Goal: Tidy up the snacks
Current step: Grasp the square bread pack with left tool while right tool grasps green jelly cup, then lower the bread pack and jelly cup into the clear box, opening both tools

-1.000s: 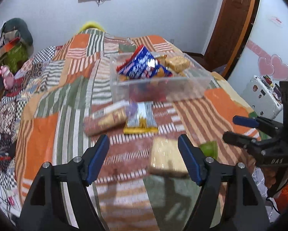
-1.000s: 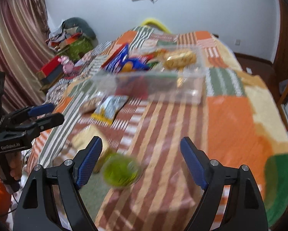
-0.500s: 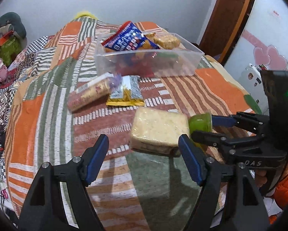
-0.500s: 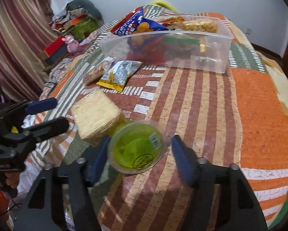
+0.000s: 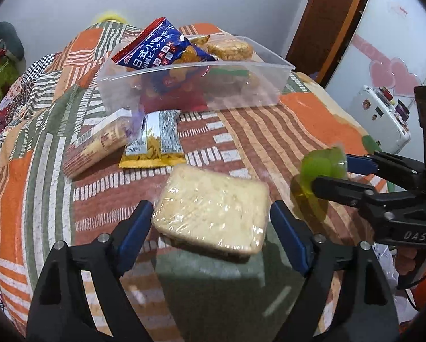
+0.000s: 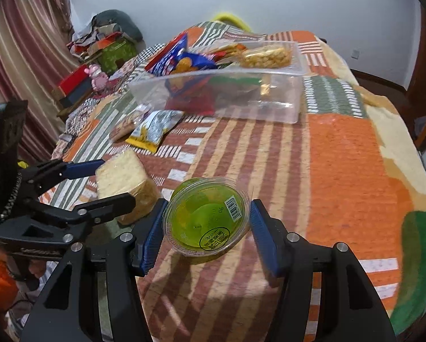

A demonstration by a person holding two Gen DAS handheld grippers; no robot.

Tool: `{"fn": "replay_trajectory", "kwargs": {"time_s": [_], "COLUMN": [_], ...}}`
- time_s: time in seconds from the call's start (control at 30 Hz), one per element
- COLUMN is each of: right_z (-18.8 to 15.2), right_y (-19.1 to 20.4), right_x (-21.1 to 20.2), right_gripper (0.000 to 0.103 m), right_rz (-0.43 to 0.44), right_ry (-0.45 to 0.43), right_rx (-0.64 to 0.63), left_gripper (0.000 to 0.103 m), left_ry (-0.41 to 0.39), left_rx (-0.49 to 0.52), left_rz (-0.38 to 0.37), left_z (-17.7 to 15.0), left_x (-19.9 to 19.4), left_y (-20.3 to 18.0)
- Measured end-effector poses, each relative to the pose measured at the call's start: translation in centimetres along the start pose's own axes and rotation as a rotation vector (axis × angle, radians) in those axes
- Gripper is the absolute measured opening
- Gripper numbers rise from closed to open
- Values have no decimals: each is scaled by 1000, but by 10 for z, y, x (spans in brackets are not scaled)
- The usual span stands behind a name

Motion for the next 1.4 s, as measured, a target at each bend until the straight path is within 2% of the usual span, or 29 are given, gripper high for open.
{"fn": "replay_trajectory", "kwargs": {"time_s": [0.2, 0.5, 0.73, 1.0, 1.4], "right_z": [5, 8, 21, 56, 108], "right_y": [-8, -16, -27, -36, -46], "right_x": [-3, -7, -16, -31, -28], "right_gripper": [55, 55, 55, 55, 55], "right_rz": [-10, -18, -38, -65, -94], "right_ry": [-13, -24, -60, -145, -225], "right_rx": [22, 37, 49, 46, 37], "left_gripper": [84, 81, 80, 79, 79], "left_ry": [-7, -33, -73, -174, -281], "left_rx": [43, 42, 33, 39, 74], "left_rz": [21, 19, 10, 12, -6], "left_z": [2, 9, 20, 63, 142], "left_x": [8, 12, 0, -20, -21], "left_y": [-1, -3, -9, -14, -24]}}
Point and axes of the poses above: each gripper's, at about its wrist camera, not at the fingertips, and x roughly the way its jaws point, y to its left, z to its top, the point moved 7 cm from there along x, roughly the way its jaws point, and after that the axes turned 10 degrees about -z, right-handed, at the moved point
